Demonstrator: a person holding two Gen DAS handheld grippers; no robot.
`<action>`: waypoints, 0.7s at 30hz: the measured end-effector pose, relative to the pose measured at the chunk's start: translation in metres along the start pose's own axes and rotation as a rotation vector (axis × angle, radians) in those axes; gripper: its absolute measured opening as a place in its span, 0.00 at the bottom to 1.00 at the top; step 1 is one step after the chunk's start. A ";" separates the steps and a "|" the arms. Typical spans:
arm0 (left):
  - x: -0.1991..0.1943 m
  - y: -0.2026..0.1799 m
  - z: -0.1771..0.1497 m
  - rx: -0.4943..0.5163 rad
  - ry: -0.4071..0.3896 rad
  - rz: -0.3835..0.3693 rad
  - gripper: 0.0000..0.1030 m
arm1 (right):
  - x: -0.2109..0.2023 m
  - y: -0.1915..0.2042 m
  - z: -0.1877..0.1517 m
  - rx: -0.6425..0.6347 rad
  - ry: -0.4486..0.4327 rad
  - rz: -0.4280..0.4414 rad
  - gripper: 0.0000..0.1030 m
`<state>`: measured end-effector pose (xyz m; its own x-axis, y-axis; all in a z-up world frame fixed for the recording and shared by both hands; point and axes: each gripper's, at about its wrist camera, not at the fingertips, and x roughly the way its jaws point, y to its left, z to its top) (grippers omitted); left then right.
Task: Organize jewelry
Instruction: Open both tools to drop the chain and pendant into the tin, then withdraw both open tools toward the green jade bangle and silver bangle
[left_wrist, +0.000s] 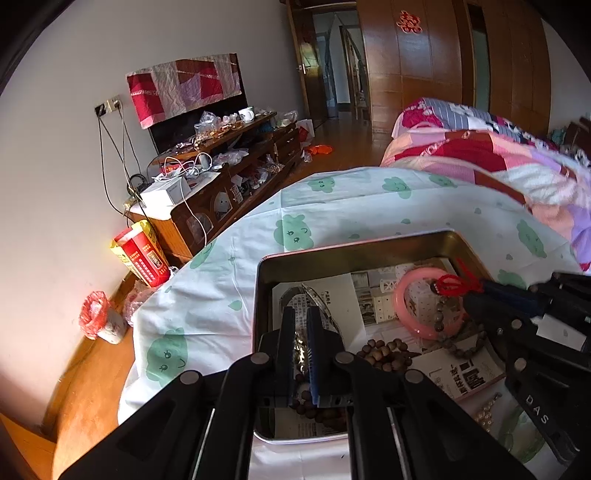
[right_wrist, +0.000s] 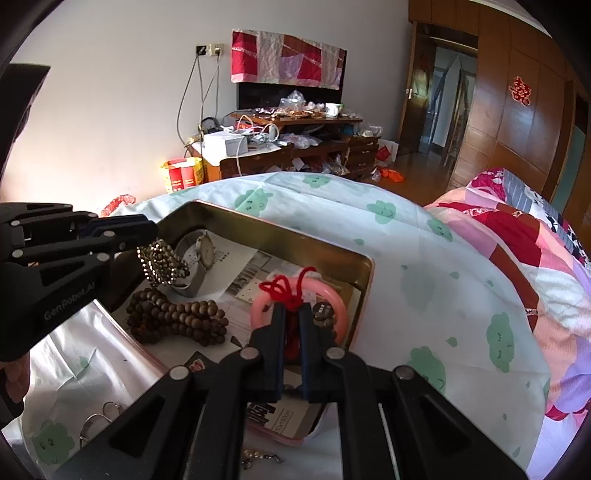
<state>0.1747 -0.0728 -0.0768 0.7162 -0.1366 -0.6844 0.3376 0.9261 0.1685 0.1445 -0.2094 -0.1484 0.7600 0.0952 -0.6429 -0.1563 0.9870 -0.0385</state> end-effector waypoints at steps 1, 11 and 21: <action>-0.001 -0.002 -0.001 0.007 0.003 0.024 0.30 | 0.000 0.000 -0.001 0.003 0.000 0.001 0.25; -0.029 0.003 -0.021 -0.021 -0.040 0.071 0.83 | -0.011 -0.003 -0.012 0.037 -0.001 -0.018 0.60; -0.053 0.011 -0.055 -0.045 -0.013 0.108 0.83 | -0.033 -0.011 -0.026 0.087 -0.005 -0.031 0.62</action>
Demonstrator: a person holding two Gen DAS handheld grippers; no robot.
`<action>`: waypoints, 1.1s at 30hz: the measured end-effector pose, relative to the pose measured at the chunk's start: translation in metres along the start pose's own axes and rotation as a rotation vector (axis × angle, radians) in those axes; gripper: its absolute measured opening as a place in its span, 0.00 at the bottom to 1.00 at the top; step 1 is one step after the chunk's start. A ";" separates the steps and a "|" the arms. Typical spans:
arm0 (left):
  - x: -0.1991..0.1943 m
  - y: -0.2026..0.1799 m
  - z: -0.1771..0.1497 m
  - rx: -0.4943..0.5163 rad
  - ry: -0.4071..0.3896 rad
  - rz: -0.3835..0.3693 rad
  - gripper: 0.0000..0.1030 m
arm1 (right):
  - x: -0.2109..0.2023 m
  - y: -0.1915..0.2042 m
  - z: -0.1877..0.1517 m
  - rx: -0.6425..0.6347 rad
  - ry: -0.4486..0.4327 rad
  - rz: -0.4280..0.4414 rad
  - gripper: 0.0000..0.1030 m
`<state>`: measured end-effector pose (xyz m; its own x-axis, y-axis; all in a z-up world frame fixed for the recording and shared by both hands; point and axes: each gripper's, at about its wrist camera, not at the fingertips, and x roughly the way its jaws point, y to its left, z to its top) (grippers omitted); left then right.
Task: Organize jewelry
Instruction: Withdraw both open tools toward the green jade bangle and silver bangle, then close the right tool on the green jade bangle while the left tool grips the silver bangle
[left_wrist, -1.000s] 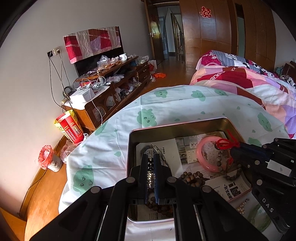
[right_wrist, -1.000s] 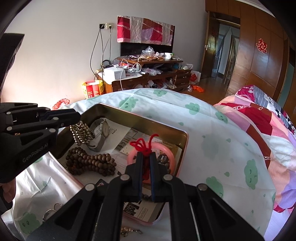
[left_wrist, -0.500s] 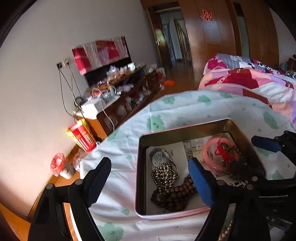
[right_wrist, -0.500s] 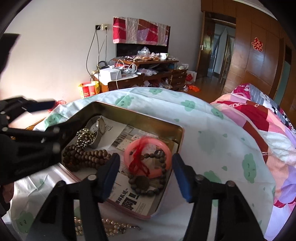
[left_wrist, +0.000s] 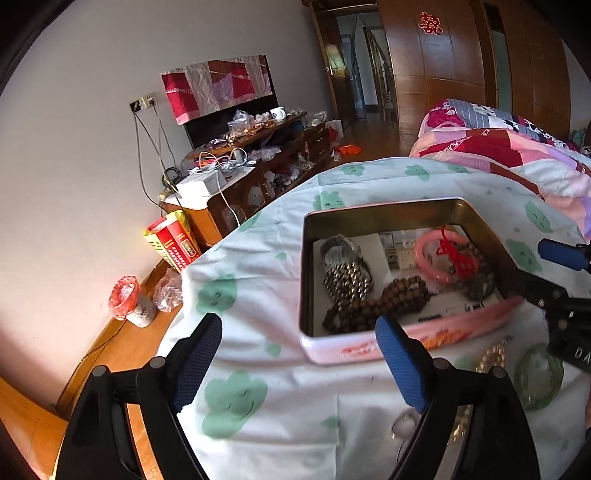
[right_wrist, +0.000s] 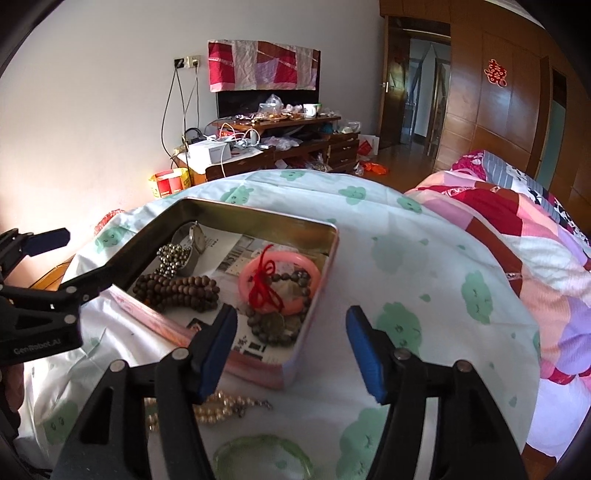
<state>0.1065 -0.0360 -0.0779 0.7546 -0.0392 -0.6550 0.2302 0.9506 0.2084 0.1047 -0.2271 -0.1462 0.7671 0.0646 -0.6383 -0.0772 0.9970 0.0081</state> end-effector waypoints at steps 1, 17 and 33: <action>-0.002 0.000 -0.002 -0.002 0.001 0.001 0.83 | -0.002 -0.001 -0.001 0.003 0.001 -0.002 0.62; -0.024 -0.026 -0.059 0.046 0.073 -0.021 0.83 | -0.028 0.000 -0.057 0.038 0.061 -0.012 0.64; -0.016 -0.039 -0.077 0.077 0.108 -0.046 0.79 | -0.017 -0.003 -0.077 0.023 0.131 -0.053 0.39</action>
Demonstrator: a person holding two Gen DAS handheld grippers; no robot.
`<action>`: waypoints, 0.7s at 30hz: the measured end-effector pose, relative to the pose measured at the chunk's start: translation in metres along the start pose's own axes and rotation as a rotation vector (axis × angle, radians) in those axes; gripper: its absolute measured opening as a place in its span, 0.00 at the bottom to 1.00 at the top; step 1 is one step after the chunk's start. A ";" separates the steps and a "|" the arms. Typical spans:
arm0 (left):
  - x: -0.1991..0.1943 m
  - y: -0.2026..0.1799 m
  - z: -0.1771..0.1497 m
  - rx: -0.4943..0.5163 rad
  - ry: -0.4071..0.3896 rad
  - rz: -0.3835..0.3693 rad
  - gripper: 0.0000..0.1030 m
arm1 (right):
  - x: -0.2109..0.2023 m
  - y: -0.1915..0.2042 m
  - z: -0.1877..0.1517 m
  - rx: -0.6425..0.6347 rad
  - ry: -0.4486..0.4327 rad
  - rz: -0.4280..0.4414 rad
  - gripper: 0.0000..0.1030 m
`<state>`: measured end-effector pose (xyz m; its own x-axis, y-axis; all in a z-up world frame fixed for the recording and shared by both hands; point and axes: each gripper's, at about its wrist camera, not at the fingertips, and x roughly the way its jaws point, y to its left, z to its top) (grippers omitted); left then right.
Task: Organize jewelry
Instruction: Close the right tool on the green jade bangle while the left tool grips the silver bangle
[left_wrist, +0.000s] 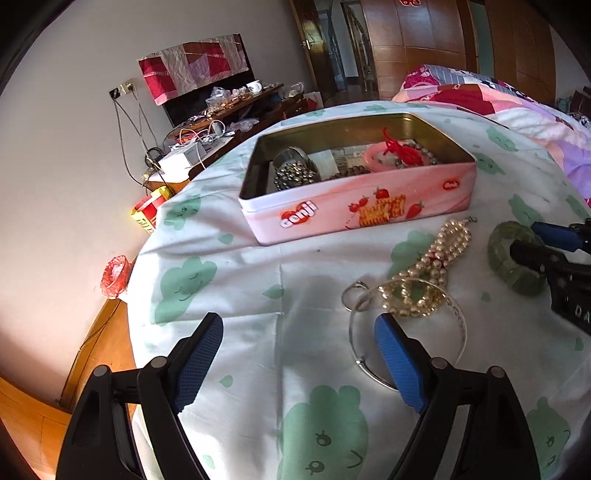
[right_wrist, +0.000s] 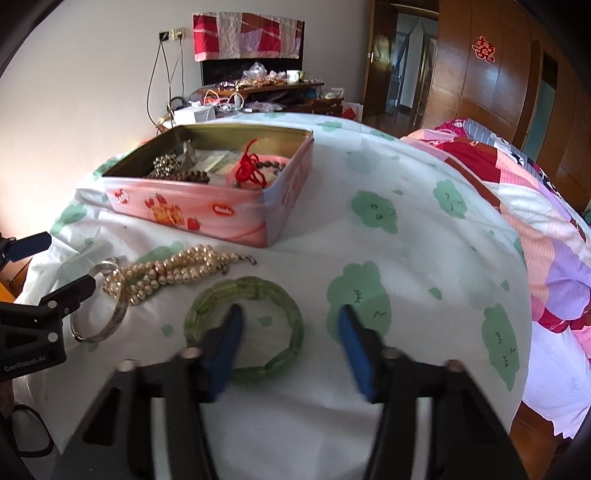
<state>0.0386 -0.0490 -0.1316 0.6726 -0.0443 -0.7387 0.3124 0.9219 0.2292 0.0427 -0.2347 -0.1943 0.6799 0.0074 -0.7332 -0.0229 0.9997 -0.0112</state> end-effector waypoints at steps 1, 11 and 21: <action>0.001 -0.001 -0.001 0.005 0.006 -0.001 0.73 | 0.001 0.000 0.000 -0.002 0.005 0.005 0.33; 0.000 -0.005 -0.003 0.020 0.009 -0.080 0.15 | 0.000 0.002 -0.002 -0.014 -0.004 0.010 0.12; -0.013 -0.001 0.001 0.015 -0.036 -0.129 0.02 | -0.004 0.001 -0.002 -0.007 -0.035 0.020 0.10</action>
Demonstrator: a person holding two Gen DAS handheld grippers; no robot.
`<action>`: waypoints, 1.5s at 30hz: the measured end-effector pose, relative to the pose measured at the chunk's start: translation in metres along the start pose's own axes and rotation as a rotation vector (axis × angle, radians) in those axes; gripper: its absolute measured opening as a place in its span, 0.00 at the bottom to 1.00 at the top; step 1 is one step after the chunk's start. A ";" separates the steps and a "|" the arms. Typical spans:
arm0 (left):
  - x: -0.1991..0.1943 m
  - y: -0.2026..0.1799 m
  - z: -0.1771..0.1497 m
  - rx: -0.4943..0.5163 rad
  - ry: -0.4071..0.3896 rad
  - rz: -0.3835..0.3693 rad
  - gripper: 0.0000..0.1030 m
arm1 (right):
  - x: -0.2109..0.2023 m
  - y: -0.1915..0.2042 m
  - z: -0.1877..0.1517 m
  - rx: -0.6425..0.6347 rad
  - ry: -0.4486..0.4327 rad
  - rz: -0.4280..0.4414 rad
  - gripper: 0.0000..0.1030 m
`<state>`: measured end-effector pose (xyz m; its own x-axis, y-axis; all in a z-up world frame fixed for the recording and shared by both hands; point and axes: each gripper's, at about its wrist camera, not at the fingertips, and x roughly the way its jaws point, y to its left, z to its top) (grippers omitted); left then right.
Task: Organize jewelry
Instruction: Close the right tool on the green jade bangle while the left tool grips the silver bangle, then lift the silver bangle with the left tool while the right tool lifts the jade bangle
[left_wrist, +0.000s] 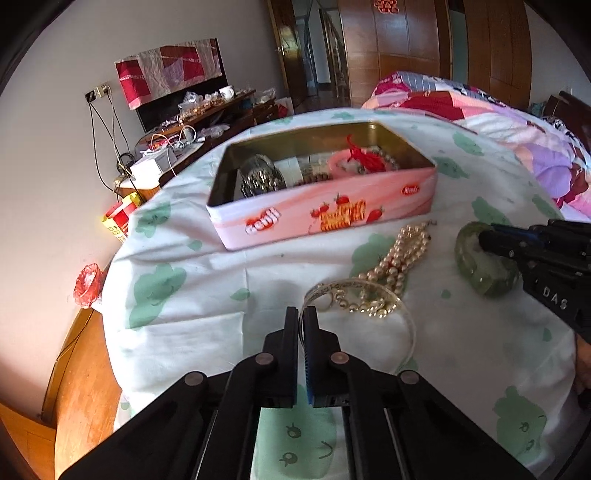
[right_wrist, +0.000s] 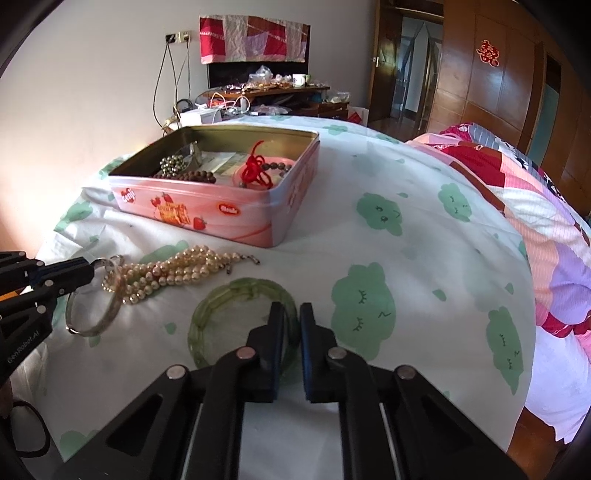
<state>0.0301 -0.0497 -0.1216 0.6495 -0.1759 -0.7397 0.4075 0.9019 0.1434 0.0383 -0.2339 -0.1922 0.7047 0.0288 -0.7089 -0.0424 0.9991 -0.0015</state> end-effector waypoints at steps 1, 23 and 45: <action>-0.002 0.000 0.001 0.001 -0.007 0.002 0.02 | -0.001 0.000 0.000 0.002 -0.005 0.002 0.10; -0.043 0.017 0.018 -0.023 -0.124 0.046 0.02 | -0.020 0.000 0.006 -0.002 -0.074 0.017 0.09; -0.055 0.027 0.045 -0.020 -0.176 0.088 0.02 | -0.052 0.001 0.028 -0.018 -0.169 0.024 0.09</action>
<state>0.0342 -0.0335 -0.0480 0.7852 -0.1606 -0.5981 0.3324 0.9242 0.1881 0.0208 -0.2335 -0.1356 0.8123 0.0585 -0.5804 -0.0720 0.9974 -0.0001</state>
